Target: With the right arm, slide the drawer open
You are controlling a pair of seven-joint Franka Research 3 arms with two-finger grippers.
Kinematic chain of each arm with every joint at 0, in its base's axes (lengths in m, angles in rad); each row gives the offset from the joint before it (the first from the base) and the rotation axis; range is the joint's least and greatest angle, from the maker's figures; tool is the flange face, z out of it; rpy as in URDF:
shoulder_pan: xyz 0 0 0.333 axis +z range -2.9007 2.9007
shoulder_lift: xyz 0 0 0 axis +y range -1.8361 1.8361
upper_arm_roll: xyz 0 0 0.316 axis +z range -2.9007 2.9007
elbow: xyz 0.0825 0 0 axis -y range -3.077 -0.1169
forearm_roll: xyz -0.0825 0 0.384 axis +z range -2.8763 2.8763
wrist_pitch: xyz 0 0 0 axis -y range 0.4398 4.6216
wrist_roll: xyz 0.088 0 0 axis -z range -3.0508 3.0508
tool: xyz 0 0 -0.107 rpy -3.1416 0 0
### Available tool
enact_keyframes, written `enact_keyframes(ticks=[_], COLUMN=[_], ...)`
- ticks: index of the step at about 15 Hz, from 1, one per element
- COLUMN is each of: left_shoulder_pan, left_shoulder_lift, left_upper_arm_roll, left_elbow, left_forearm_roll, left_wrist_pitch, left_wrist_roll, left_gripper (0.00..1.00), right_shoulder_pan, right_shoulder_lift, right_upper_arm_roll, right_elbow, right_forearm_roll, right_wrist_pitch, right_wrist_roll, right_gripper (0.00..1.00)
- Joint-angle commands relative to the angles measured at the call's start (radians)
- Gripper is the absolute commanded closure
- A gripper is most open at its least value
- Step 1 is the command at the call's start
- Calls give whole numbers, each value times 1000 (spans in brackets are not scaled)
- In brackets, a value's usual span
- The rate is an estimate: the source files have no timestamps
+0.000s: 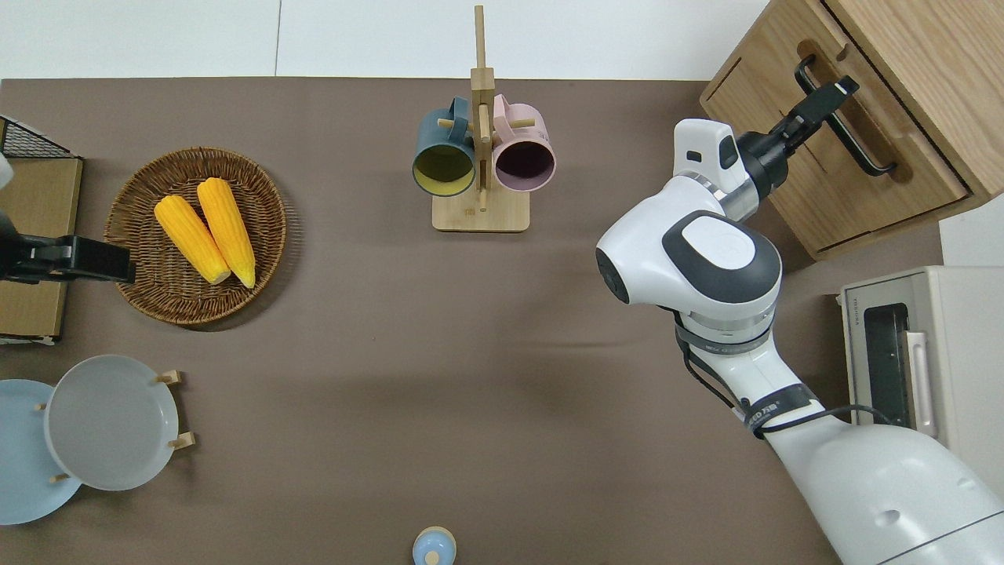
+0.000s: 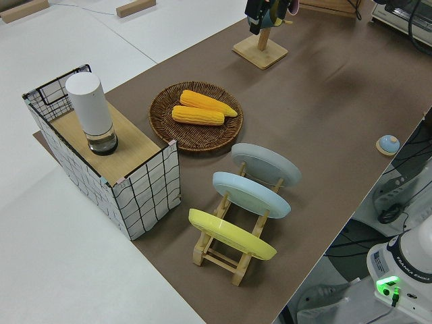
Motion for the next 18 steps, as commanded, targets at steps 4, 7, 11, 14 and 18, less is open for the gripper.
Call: enact_keyframes(ticks=[4,7,11,14,18], left_shoulder_pan=[-17,-17,-17,-17,-17], left_shoulder_lift=[12,12,12,12,12], left_upper_arm_roll=[16,16,16,16,16], left_elbow=[20,20,20,20,20], left_forearm_roll=[14,14,14,14,14], left_wrist_pitch=[1,1,1,1,1], left_wrist_roll=[6,6,6,6,6], left_gripper=[5,5,5,2,2], right_shoulder_pan=[-25,-24,-15,-5,47], right_shoulder_lift=[9,12,14,12,9], right_upper_arm_roll=[7,7,7,7,7], right_elbow=[-11,-12,-14,-20,-20], right_forearm_roll=[-76,-76,-75,-70,-27], right_wrist_pitch=[7,2,-2,-25,-65], right_wrist_roll=[56,56,60,63,63], right_gripper=[639,885,1000,1000,1000])
